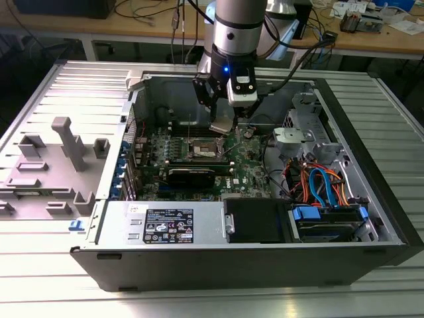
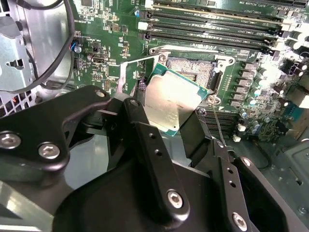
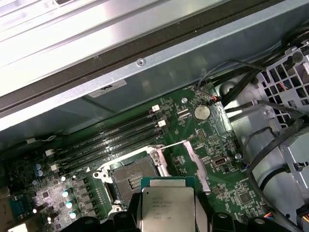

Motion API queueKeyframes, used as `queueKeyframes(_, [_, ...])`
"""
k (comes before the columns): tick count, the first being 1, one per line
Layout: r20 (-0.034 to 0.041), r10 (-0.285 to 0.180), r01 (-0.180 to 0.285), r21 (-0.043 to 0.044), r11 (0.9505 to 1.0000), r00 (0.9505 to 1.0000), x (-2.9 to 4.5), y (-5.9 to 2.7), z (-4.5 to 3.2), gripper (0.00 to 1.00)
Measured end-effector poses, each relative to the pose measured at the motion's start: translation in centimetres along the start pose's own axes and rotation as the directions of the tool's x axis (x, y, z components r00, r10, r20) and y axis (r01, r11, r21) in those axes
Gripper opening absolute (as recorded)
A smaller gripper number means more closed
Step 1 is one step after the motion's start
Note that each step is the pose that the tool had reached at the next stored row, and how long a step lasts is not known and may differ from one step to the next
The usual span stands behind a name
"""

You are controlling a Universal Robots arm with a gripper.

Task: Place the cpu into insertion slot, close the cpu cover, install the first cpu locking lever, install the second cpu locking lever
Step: 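Place the cpu into insertion slot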

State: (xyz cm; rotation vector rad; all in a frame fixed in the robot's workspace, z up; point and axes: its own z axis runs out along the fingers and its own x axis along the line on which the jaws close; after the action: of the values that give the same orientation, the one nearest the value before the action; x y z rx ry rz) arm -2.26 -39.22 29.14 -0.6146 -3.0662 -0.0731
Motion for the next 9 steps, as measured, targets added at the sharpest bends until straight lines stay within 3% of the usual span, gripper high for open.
queueKeyframes(4, [0.0018, 0.037, -0.037, -0.0001, 0.9993, 0.9993, 0.01, -0.02, 0.18, 0.54])
queueKeyframes(9, [0.0050, 0.112, -0.111, -0.0020, 0.9938, 0.9938, 0.00, -0.03, 0.46, 0.54])
